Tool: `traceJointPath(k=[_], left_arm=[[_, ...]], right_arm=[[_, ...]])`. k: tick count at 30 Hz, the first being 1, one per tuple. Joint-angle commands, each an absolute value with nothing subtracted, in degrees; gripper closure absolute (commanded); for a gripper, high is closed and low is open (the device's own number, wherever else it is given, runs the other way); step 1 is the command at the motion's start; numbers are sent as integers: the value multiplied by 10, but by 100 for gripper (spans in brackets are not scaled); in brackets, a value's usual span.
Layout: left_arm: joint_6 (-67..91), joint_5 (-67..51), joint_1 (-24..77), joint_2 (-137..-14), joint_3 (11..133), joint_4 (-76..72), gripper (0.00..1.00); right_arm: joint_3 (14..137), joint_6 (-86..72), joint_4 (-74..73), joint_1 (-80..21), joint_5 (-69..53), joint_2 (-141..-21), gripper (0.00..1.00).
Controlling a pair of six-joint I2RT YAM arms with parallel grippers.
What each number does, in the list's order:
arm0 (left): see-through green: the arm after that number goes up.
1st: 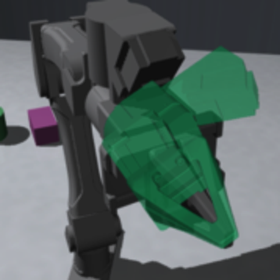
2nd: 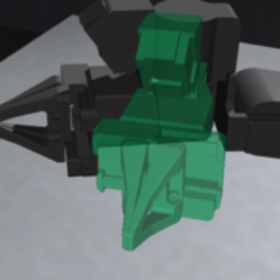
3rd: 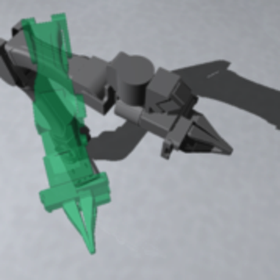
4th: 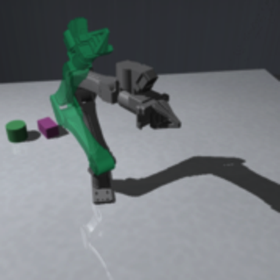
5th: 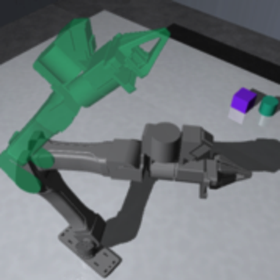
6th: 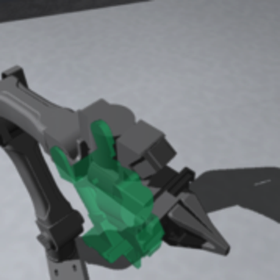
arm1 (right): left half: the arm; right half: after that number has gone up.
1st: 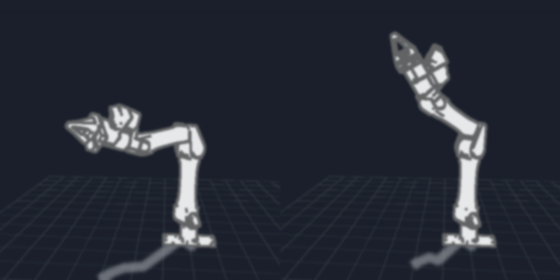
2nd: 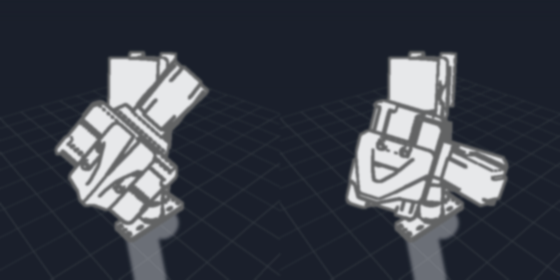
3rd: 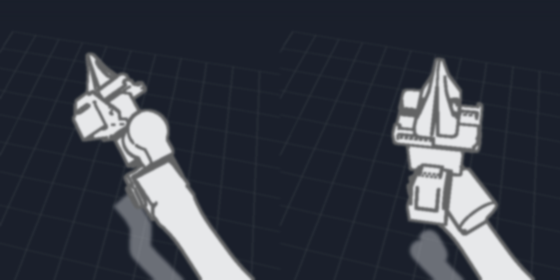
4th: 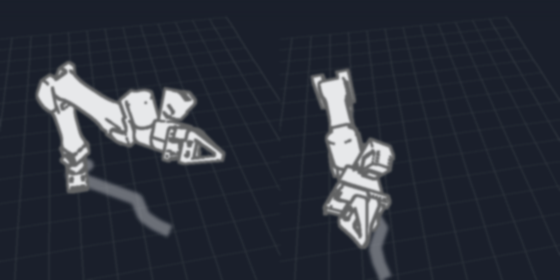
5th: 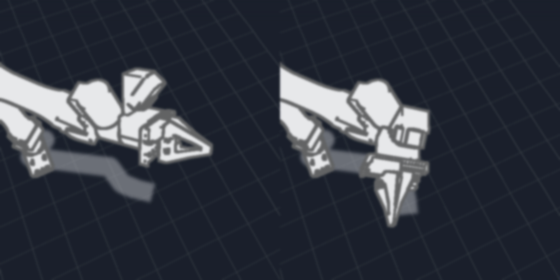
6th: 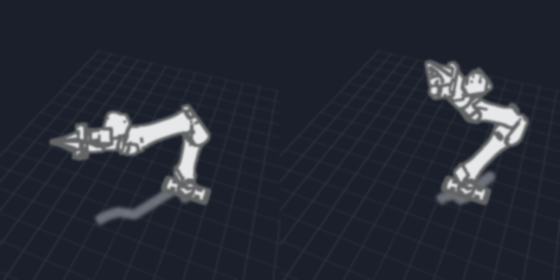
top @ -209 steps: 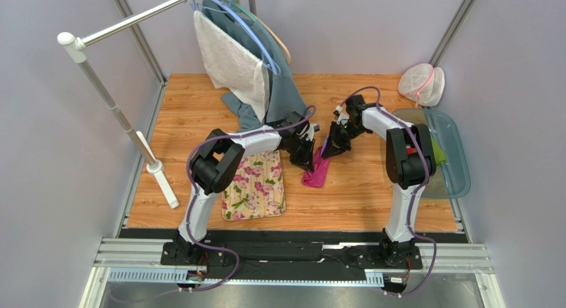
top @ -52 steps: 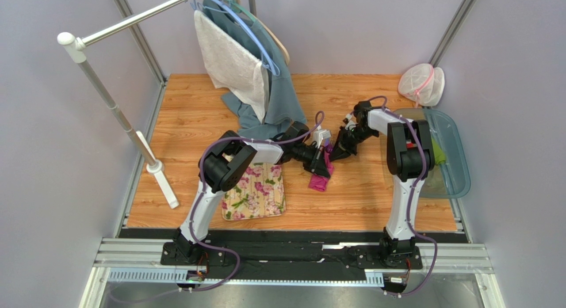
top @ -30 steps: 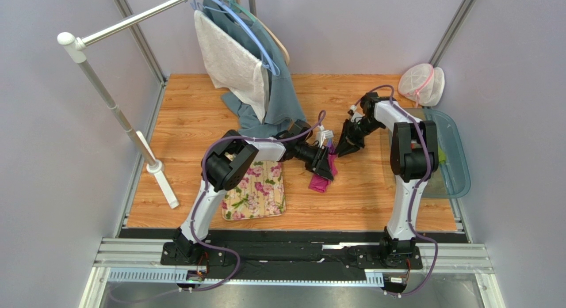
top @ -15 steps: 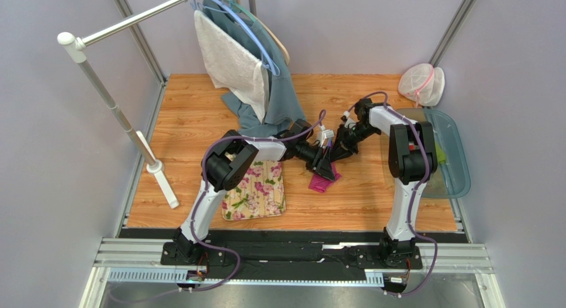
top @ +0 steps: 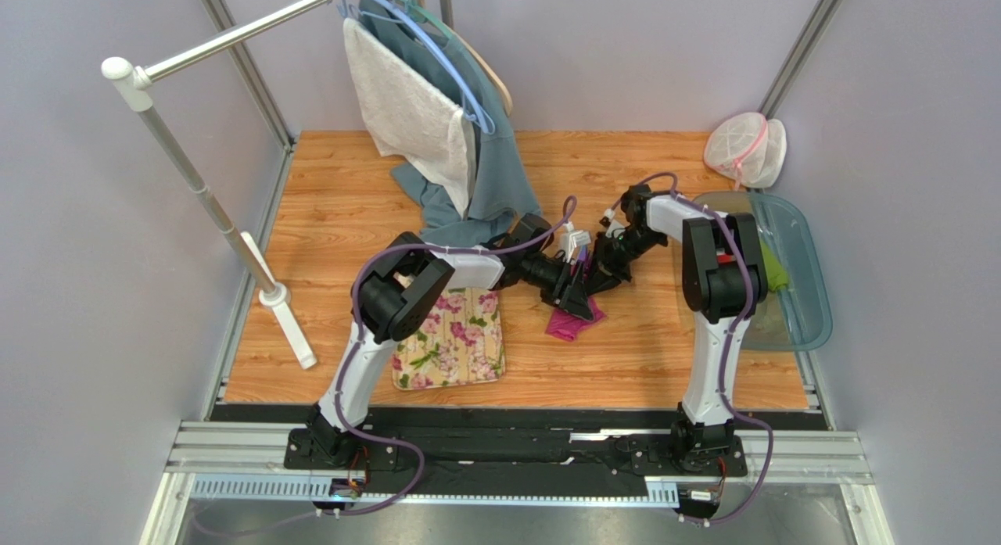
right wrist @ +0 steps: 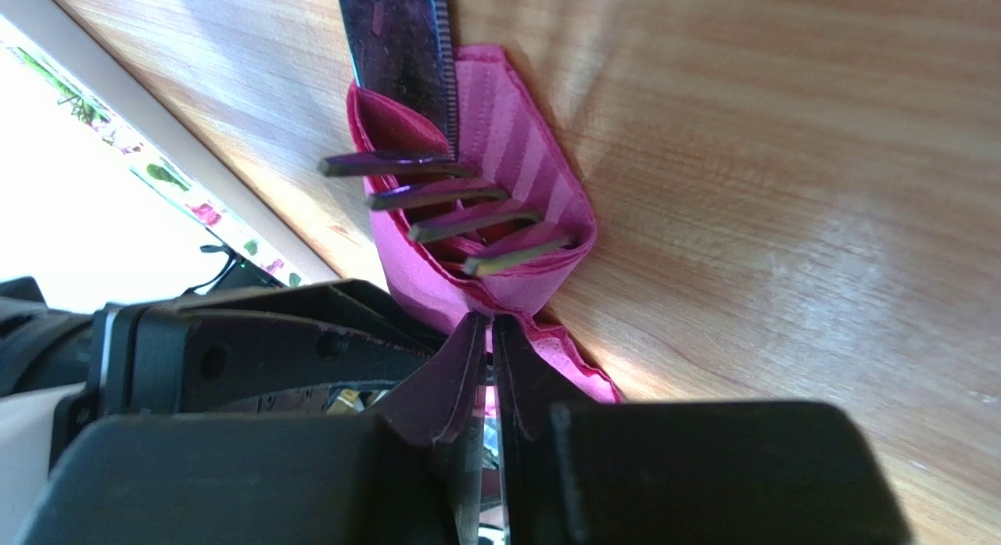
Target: Place the utensils on the paper napkin and roll it up
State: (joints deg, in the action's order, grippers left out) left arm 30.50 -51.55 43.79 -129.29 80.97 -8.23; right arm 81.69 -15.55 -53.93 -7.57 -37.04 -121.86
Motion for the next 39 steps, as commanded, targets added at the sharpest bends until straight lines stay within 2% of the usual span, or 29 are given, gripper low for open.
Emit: traceJointPath(k=[1,7,10,13,14,17,20,23,39], left_arm=[[295,-465,439,-1244,786,-92,44],[290,-446,438,-1172,759,-97,47],[295,-438,433,-1145,746,-93,52],[316,-438,423,-1135,730,-91,60],[322,-441,417,-1136,727,-91,69],[328,-464,416,-1149,723,-81,83],[343,-485,416,-1169,726,-91,89],[345,-496,421,-1187,737,-82,93],[388,-488,426,-1306,762,-55,98]], right_arm=[[819,-134,-506,-75,-255,-1259,90],[824,-127,-498,-76,-236,-1266,91],[826,-126,-496,-76,-231,-1266,91],[825,-122,-495,-76,-227,-1265,91],[826,-121,-494,-78,-226,-1265,91],[826,-121,-492,-78,-223,-1264,91],[828,-122,-492,-79,-221,-1266,91],[831,-125,-491,-81,-219,-1269,91],[890,-121,-496,-86,-214,-1284,91]])
